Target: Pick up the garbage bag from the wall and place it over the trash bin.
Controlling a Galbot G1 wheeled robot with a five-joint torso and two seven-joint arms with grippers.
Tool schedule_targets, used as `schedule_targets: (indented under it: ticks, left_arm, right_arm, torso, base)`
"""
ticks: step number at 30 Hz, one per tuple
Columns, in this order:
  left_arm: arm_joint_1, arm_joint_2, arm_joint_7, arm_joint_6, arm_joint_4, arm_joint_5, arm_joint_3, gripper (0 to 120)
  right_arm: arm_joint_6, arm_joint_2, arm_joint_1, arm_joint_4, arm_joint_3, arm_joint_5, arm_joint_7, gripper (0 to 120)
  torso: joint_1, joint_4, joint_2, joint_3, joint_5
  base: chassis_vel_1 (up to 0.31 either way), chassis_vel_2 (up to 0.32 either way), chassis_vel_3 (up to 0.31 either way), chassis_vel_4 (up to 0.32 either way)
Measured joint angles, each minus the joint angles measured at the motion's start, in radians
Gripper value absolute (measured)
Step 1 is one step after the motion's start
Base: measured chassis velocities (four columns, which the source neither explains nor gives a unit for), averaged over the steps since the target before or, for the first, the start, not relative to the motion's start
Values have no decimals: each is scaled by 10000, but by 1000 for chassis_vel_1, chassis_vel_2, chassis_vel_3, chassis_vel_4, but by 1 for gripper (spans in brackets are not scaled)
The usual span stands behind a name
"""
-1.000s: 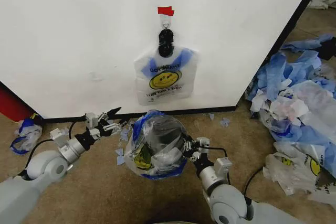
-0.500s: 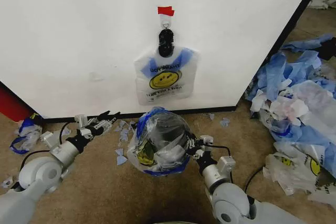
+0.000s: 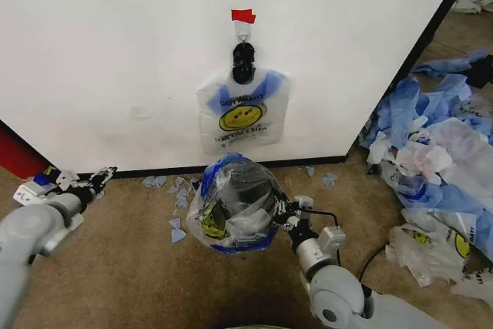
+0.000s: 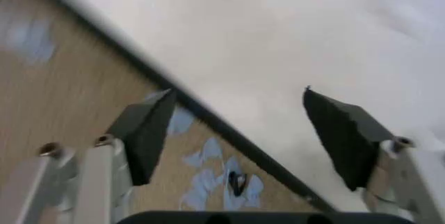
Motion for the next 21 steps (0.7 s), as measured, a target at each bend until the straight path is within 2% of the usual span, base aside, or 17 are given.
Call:
schedule_targets:
  ticks: [1,2,3,4,7,8,10,12,13,15,21]
  left_arm:
    - [295,-60,753,-52,-408,788,-9,81]
    - [295,-60,753,-52,-408,788,-9,81]
    - [559,-94,1409,-109,-867,1364,18,84]
    - [692,-90,1615,-149,-1218,1659,117,84]
    - [801,261,1810,-259,-2442,2739,1090,71]
    - [801,261,1810,-259,-2442,2739,1090,71]
    - [880,656,1800,-252,-3016,3038,1717,63]
    - [981,989,1731,-119,-3399,3053,2072,57]
    - [1015,1104,1700,-50,-3501,3030,2147,51]
    - [1038,1191,1640,35,-3587,2960,2186,47]
    - [1313,1359,1623,147,-4197,2928,2285,22]
  right_arm:
    - [1,2,11,-16,5,4,-2,0]
    - [1,2,11,-16,5,4,-2,0]
    - [1,2,16,-30,4,6,-7,0]
    - [3,2,23,-39,5,6,-14,0]
    - [17,-37,43,-72,5,-3,-42,0]
    - [17,-37,43,-72,5,-3,-42,0]
    - [23,-69,35,-72,16,-10,-45,0]
    - [23,-94,13,-66,22,-14,-50,0]
    - [23,-100,4,-65,33,-17,-51,0]
    - [24,-103,-1,-64,38,-18,-53,0]
    - [28,-40,77,-120,-26,-31,-78,0]
  torso:
    - [0,10,0,0,-1]
    - [0,10,0,0,-1]
    - [-1,6,0,-2,1]
    - [-1,7,1,-2,6]
    - [0,-10,2,-2,-1]
    - [0,-10,2,-2,-1]
    - [0,-8,2,-2,10]
    - [-1,-6,2,-2,4]
    - [-1,-1,2,-1,6]
    - [0,0,2,-1,3]
    - [0,-3,1,-1,1]
  base:
    - [0,0,0,0]
    - [0,0,0,0]
    - [0,0,0,0]
    - [0,0,0,0]
    - [0,0,0,0]
    - [0,0,0,0]
    - [0,0,0,0]
    - [0,0,0,0]
    - [0,0,0,0]
    - [0,0,0,0]
    - [0,0,0,0]
